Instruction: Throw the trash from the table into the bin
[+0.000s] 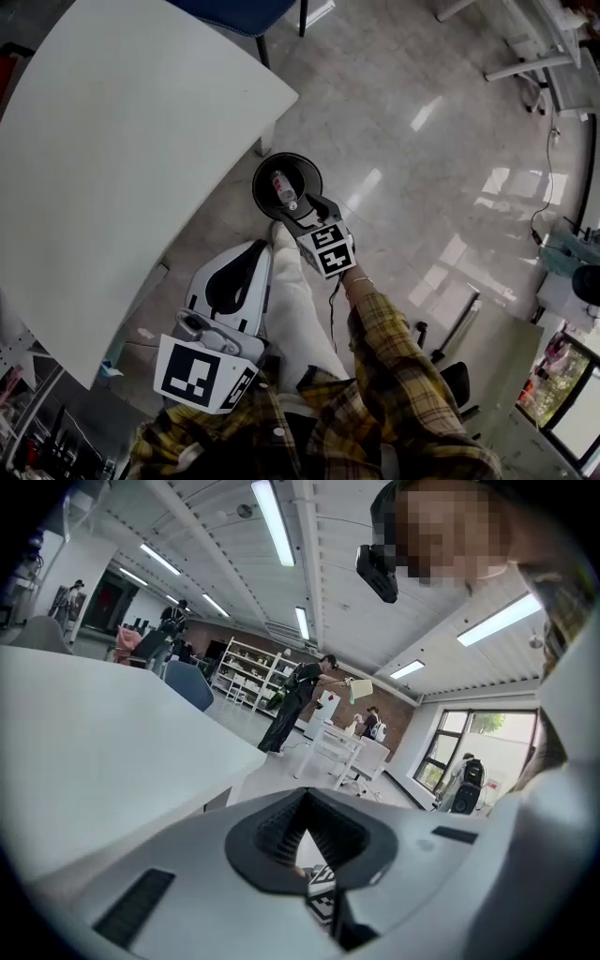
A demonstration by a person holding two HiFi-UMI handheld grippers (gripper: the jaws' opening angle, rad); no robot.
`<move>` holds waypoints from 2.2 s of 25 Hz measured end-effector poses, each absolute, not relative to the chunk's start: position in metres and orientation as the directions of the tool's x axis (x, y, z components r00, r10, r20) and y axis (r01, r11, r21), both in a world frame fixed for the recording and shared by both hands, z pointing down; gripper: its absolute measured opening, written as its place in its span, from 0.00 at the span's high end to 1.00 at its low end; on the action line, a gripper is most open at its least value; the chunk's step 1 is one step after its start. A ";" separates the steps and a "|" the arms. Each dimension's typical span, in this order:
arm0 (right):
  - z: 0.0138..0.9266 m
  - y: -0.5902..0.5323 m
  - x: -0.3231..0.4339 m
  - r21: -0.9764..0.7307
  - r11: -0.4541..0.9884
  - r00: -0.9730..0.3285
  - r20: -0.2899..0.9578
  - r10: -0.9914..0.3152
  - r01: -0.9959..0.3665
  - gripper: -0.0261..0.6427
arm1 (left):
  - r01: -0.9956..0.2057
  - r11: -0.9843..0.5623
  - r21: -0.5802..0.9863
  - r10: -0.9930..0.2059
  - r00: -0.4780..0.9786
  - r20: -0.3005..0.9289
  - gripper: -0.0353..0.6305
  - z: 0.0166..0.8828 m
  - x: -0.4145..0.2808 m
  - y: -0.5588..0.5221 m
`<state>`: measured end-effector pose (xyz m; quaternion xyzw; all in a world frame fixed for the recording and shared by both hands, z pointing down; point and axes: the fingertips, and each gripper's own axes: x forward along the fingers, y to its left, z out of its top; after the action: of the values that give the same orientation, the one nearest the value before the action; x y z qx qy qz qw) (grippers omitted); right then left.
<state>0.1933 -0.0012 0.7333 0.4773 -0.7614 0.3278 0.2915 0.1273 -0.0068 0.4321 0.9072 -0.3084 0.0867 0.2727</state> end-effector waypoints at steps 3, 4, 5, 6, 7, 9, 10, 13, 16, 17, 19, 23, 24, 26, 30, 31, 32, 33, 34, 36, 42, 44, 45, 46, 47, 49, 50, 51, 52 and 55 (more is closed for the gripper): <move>0.693 0.000 0.192 -0.219 0.337 -0.380 0.745 -0.548 -0.916 0.57 | -0.610 -0.660 0.439 -0.529 0.792 0.304 0.94 0.399 0.125 -0.011; 0.681 0.000 0.193 -0.221 0.341 -0.384 0.743 -0.548 -0.914 0.59 | -0.610 -0.661 0.436 -0.535 0.791 0.296 0.94 0.389 0.125 -0.013; 0.669 0.002 0.193 -0.223 0.346 -0.389 0.741 -0.547 -0.911 0.60 | -0.612 -0.662 0.434 -0.541 0.790 0.289 0.94 0.379 0.125 -0.015; 0.658 0.003 0.193 -0.224 0.353 -0.395 0.739 -0.546 -0.908 0.63 | -0.613 -0.662 0.431 -0.547 0.788 0.282 0.94 0.369 0.125 -0.016; 0.646 0.005 0.193 -0.224 0.361 -0.400 0.736 -0.547 -0.905 0.66 | -0.615 -0.662 0.429 -0.552 0.787 0.276 0.94 0.360 0.124 -0.018; 0.620 0.006 0.193 -0.220 0.378 -0.410 0.726 -0.552 -0.899 0.70 | -0.621 -0.659 0.425 -0.567 0.781 0.262 0.94 0.343 0.122 -0.023; 0.607 0.005 0.193 -0.218 0.389 -0.416 0.720 -0.555 -0.895 0.72 | -0.625 -0.657 0.422 -0.577 0.777 0.253 0.94 0.334 0.120 -0.025; 0.567 0.001 0.189 -0.226 0.406 -0.440 0.691 -0.573 -0.886 0.80 | -0.639 -0.654 0.404 -0.604 0.763 0.230 0.94 0.308 0.111 -0.032; 0.530 -0.011 0.189 -0.205 0.426 -0.448 0.651 -0.613 -0.881 0.85 | -0.654 -0.647 0.393 -0.631 0.748 0.205 0.94 0.284 0.105 -0.034; 0.518 -0.016 0.189 -0.192 0.436 -0.450 0.637 -0.627 -0.879 0.86 | -0.660 -0.644 0.387 -0.641 0.742 0.197 0.94 0.277 0.103 -0.035; 0.491 -0.023 0.186 -0.179 0.456 -0.463 0.607 -0.646 -0.872 0.88 | -0.672 -0.639 0.375 -0.659 0.729 0.184 0.94 0.262 0.099 -0.035; 0.425 -0.038 0.161 -0.187 0.537 -0.547 0.515 -0.659 -0.823 0.92 | -0.705 -0.622 0.341 -0.698 0.696 0.166 0.94 0.237 0.084 -0.035; 0.406 -0.041 0.152 -0.189 0.563 -0.575 0.483 -0.661 -0.805 0.93 | -0.716 -0.614 0.333 -0.712 0.684 0.159 0.94 0.231 0.078 -0.034; 0.365 -0.044 0.132 -0.177 0.611 -0.622 0.410 -0.667 -0.772 0.94 | -0.739 -0.591 0.324 -0.741 0.656 0.146 0.94 0.220 0.064 -0.031; 0.282 -0.048 0.092 -0.149 0.694 -0.706 0.251 -0.662 -0.704 0.96 | -0.802 -0.515 0.304 -0.816 0.567 0.112 0.94 0.197 0.031 -0.026; 0.264 -0.047 0.080 -0.151 0.721 -0.735 0.216 -0.643 -0.676 0.96 | -0.820 -0.489 0.297 -0.837 0.537 0.105 0.94 0.192 0.022 -0.024; 0.247 -0.044 0.067 -0.152 0.747 -0.761 0.187 -0.621 -0.647 0.96 | -0.836 -0.466 0.290 -0.855 0.510 0.097 0.94 0.187 0.013 -0.022; 0.232 -0.040 0.054 -0.150 0.769 -0.783 0.166 -0.600 -0.621 0.96 | -0.848 -0.446 0.285 -0.869 0.487 0.090 0.94 0.183 0.003 -0.018; 0.219 -0.034 0.042 -0.145 0.787 -0.800 0.152 -0.581 -0.599 0.96 | -0.859 -0.429 0.280 -0.880 0.467 0.084 0.94 0.179 -0.007 -0.013; 0.200 -0.024 0.015 -0.131 0.823 -0.833 0.129 -0.539 -0.553 0.96 | -0.882 -0.387 0.271 -0.904 0.420 0.078 0.94 0.174 -0.030 -0.002; 0.178 -0.001 -0.064 -0.130 0.912 -0.921 0.096 -0.378 -0.388 0.96 | -0.942 -0.195 0.272 -0.970 0.226 0.085 0.94 0.180 -0.102 0.033; 0.173 0.009 -0.083 -0.127 0.935 -0.942 0.091 -0.322 -0.332 0.96 | -0.952 -0.133 0.275 -0.982 0.164 0.093 0.94 0.182 -0.119 0.047; 0.172 0.014 -0.090 -0.126 0.943 -0.950 0.097 -0.296 -0.306 0.96 | -0.955 -0.104 0.276 -0.986 0.135 0.097 0.94 0.182 -0.125 0.053; 0.170 0.018 -0.096 -0.125 0.950 -0.956 0.103 -0.274 -0.286 0.96 | -0.957 -0.081 0.277 -0.988 0.113 0.101 0.94 0.182 -0.131 0.059; 0.169 0.022 -0.101 -0.123 0.955 -0.960 0.107 -0.259 -0.272 0.96 | -0.958 -0.065 0.279 -0.990 0.097 0.104 0.94 0.182 -0.135 0.064; 0.168 0.028 -0.109 -0.118 0.960 -0.964 0.113 -0.243 -0.255 0.96 | -0.959 -0.046 0.281 -0.991 0.079 0.108 0.94 0.182 -0.143 0.072; 0.167 0.030 -0.112 -0.116 0.961 -0.965 0.114 -0.238 -0.251 0.96 | -0.959 -0.039 0.280 -0.991 0.072 0.109 0.94 0.182 -0.146 0.074; 0.168 0.032 -0.115 -0.112 0.962 -0.965 0.115 -0.235 -0.248 0.96 | -0.960 -0.033 0.279 -0.992 0.065 0.107 0.94 0.183 -0.148 0.076; 0.168 0.033 -0.117 -0.107 0.963 -0.965 0.116 -0.233 -0.246 0.96 | -0.960 -0.028 0.277 -0.993 0.059 0.104 0.94 0.183 -0.151 0.078; 0.170 0.035 -0.123 -0.090 0.966 -0.965 0.121 -0.232 -0.243 0.96 | -0.962 -0.019 0.273 -0.995 0.046 0.091 0.94 0.181 -0.158 0.081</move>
<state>-0.1232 0.0355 0.1701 0.1201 -0.9899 0.0523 0.0550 -0.1582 0.0810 0.1813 0.7111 -0.6879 -0.0626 0.1312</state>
